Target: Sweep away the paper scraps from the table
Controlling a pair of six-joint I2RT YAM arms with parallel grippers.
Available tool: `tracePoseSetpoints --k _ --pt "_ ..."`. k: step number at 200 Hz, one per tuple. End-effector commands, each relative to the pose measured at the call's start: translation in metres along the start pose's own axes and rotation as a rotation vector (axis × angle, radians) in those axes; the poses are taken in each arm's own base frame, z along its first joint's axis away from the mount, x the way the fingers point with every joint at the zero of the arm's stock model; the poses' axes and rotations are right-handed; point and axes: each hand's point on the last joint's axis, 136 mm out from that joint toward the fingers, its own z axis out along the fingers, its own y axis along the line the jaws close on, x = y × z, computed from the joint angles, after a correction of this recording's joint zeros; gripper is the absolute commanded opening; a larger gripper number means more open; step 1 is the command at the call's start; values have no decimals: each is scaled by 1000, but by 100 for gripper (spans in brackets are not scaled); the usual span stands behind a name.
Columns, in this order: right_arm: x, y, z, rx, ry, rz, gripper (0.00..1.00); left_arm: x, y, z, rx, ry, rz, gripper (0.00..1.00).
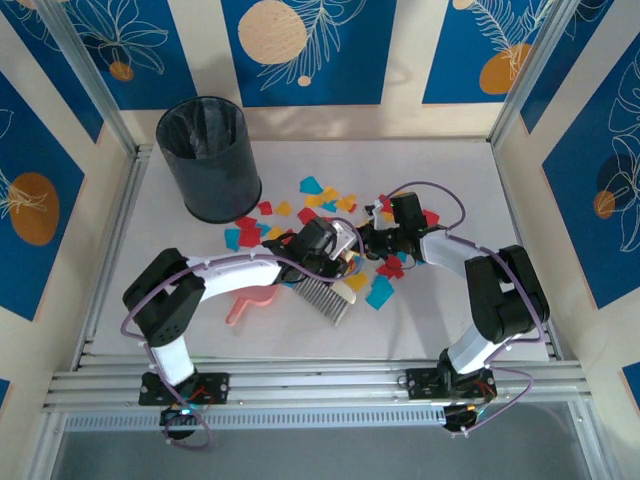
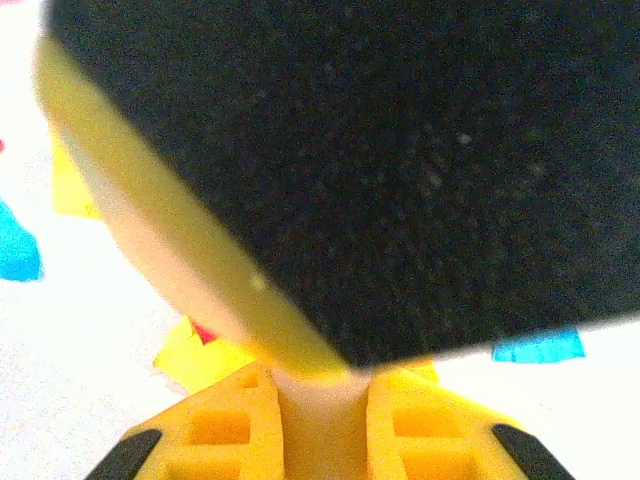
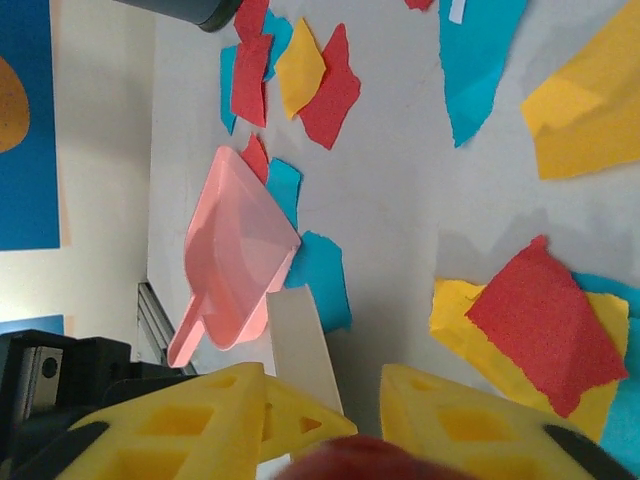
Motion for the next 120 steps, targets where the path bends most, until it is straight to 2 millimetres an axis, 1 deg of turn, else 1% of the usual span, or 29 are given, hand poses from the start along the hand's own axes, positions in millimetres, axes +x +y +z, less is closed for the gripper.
tracePoseSetpoints --k 1,15,21,35,51,68,78,88,102,120 --pt "-6 16 -1 -45 -1 -22 27 -26 -14 -10 36 -70 21 10" --pt "-9 16 -4 -38 -15 -20 17 -25 -15 -11 43 -67 22 12" --pt "-10 17 -5 -35 -22 -21 15 -25 -16 -12 48 -65 20 14" --pt "-13 16 -8 -26 -40 -19 10 -24 -17 -15 56 -60 24 23" --pt "-18 14 -14 -19 -64 -11 8 -20 -18 -22 55 -52 27 34" --pt "-24 13 -23 -17 -96 -4 6 -15 -14 -33 29 -46 25 43" --pt "-27 13 -29 -16 -112 -4 5 -8 -9 -40 5 -33 24 49" --pt "-30 12 -36 -13 -130 -2 2 0 -5 -47 -15 -12 24 52" --pt "-35 9 -47 -4 -154 2 1 15 6 -57 -75 29 12 53" --pt "-38 5 -61 9 -187 5 0 41 25 -67 -167 100 -27 53"
